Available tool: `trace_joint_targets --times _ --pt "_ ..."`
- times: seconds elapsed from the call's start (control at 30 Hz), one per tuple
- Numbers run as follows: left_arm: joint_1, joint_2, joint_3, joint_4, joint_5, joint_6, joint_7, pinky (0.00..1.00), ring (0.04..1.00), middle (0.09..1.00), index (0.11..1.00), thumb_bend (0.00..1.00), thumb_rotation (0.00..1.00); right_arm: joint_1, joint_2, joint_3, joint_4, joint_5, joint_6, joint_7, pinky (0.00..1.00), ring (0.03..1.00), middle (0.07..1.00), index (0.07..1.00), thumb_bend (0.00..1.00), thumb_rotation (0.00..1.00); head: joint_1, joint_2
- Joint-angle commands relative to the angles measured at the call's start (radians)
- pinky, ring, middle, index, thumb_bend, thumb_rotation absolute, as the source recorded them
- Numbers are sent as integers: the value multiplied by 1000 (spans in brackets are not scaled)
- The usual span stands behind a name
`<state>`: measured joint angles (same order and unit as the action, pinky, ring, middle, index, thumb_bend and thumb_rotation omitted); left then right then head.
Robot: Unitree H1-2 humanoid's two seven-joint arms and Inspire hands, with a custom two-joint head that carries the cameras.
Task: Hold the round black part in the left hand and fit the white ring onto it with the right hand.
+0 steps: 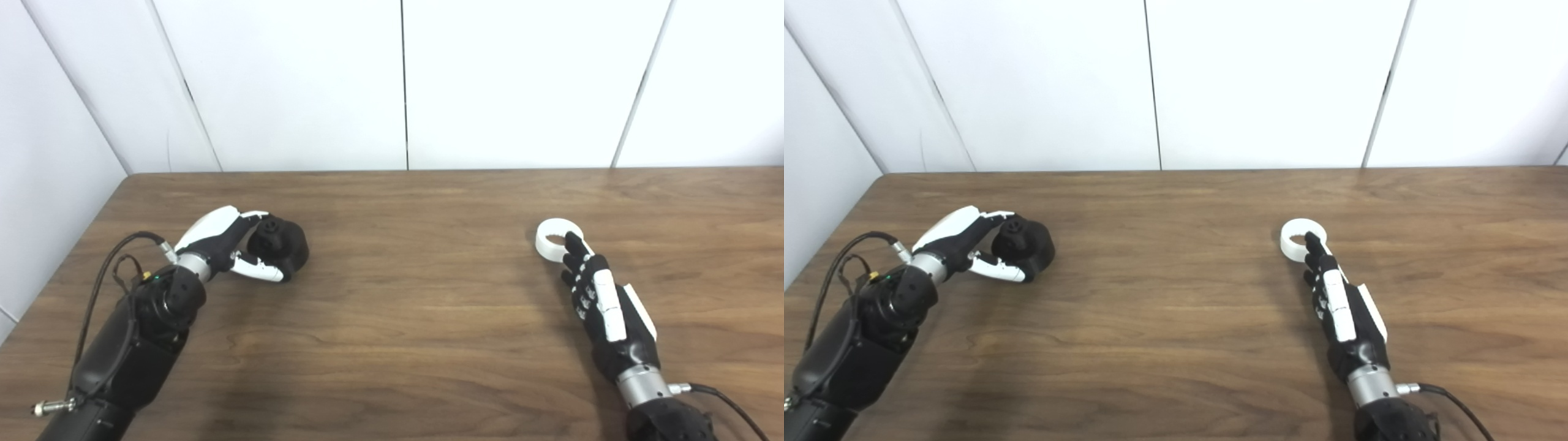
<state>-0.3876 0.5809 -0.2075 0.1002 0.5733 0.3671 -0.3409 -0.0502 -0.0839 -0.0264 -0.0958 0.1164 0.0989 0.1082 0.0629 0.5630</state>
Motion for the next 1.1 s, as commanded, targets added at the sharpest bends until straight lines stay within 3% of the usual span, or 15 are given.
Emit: trace_joint_targets --times 0.0,0.47,1.07 --pt "-49 21 10 -7 22 -40 46 1000 1000 952 868 913 322 -8 2 2 -20 6 -14 3 1000 1000 985 955 551 1000 0 2" --pt "-56 7 -11 11 56 -43 55 1000 1000 950 873 913 317 1 1 5 -23 -4 -5 1 1000 1000 974 943 582 1000 -6 3" --pt "-43 -3 6 -3 46 -24 38 1000 1000 929 834 881 299 3 0 4 -29 -3 3 2 1000 1000 971 934 593 1000 -4 5"
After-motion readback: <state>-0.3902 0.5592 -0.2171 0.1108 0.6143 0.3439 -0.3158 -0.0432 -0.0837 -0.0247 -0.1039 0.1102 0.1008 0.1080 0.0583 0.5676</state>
